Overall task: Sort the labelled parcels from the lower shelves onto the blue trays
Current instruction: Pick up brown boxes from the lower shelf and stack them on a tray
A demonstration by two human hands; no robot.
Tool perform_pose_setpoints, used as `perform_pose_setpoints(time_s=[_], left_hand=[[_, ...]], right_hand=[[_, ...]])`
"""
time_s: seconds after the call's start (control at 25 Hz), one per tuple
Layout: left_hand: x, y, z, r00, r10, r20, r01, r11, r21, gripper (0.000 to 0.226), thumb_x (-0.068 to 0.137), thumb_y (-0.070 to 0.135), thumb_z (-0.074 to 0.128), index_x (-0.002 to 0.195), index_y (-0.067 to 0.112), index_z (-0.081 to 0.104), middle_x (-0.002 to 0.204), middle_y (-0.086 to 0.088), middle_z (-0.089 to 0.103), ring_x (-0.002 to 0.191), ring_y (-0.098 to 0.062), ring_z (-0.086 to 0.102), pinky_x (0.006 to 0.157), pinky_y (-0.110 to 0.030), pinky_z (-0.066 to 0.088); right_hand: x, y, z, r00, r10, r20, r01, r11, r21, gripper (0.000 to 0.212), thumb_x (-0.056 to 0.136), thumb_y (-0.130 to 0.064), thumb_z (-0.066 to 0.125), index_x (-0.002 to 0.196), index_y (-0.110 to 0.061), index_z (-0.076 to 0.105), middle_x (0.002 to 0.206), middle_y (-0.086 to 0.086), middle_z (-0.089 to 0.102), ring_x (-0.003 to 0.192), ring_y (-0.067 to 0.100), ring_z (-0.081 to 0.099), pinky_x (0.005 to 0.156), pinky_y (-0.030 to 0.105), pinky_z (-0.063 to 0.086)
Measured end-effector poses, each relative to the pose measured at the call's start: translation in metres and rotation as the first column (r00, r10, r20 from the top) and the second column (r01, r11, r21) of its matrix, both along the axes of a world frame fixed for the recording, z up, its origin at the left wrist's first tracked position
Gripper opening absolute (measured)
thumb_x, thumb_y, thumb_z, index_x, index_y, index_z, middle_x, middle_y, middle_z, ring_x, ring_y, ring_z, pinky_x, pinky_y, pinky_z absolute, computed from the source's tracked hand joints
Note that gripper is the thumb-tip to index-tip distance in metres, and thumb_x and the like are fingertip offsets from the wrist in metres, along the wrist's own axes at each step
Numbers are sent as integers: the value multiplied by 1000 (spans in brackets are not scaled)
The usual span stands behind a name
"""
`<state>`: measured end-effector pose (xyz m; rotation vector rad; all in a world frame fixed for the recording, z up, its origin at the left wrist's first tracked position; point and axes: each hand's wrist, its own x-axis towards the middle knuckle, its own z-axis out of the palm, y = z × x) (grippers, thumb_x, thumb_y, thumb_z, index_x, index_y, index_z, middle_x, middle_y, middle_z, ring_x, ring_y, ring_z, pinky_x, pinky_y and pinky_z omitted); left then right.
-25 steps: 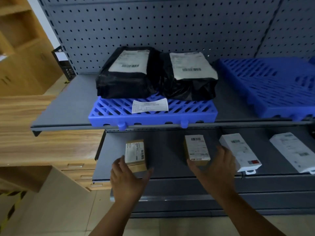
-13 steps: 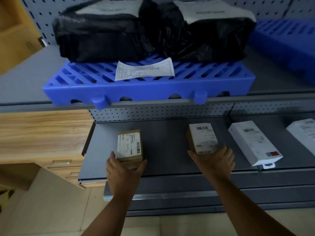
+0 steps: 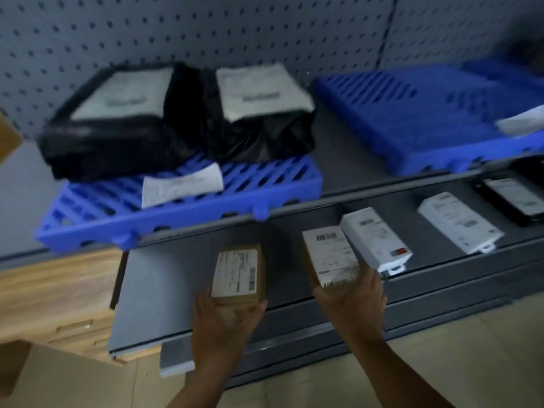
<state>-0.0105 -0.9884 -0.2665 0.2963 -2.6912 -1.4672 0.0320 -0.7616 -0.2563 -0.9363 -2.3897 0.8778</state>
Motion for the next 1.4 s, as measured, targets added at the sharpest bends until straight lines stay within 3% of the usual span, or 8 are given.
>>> perform_pose_setpoints(time_s=[0.12,0.24,0.36,0.52,0.68,0.96,1.16,1.4], left_hand=[[25,31,35,985,-164,44,161,985,68,123,32,84,84,136,36,41,125,10,58,111,-14,62,96,-42,56],[44,64,58,953,-302,-2,299,944,141,124,30,77,88,135,32,41,126,6,60,112,-13,64,96,-40,56],[59,90,75,918,-396,-33,396,903,170,119,30,72,91,131,33,42,119,9,57,106,-9,64,89,-34,57],[80,125,98,855,-515,-59,518,846,130,119,26,82,85,128,39,40,111,22,50,101,-1,59,83,-32,59],[101,173,118,759,-642,-105,651,749,124,113,31,77,87,126,38,41,110,24,49,100,4,56,75,-20,55],[129,293,155,674,-706,-218,730,682,48,112,33,87,78,124,38,37,112,17,48,100,-4,55,67,-13,48],[148,404,203,673,-664,-326,705,709,8,120,36,90,75,135,32,41,122,12,51,109,-9,56,80,-29,56],[141,508,269,691,-565,-450,674,730,117,117,35,91,76,134,42,36,119,22,44,112,-6,54,79,-26,55]], right_hand=[[39,18,47,994,-110,6,110,994,8,104,49,-61,83,133,-14,42,117,7,52,115,34,54,97,54,48],[78,32,83,979,-202,16,201,978,49,101,48,-71,74,128,-17,43,109,-4,46,112,27,53,98,47,48],[115,44,104,960,-280,0,279,957,75,105,48,-77,66,131,-16,44,112,-2,48,110,23,52,97,46,49],[162,66,122,905,-413,-105,425,893,146,94,49,-68,77,119,-14,48,102,-4,47,99,25,55,89,43,50],[206,99,138,867,-486,-114,499,852,159,96,51,-63,83,124,-11,48,105,-1,50,101,25,52,92,43,49],[253,201,173,840,-507,-192,535,831,150,98,56,-64,85,132,-16,43,110,-9,43,105,9,40,94,34,49],[268,304,212,853,-455,-257,500,853,147,92,55,-66,82,126,-22,43,111,-9,43,107,10,43,89,30,49],[247,420,275,872,-356,-336,434,880,192,100,56,-68,81,132,-17,42,118,-6,43,114,11,41,97,33,47]])
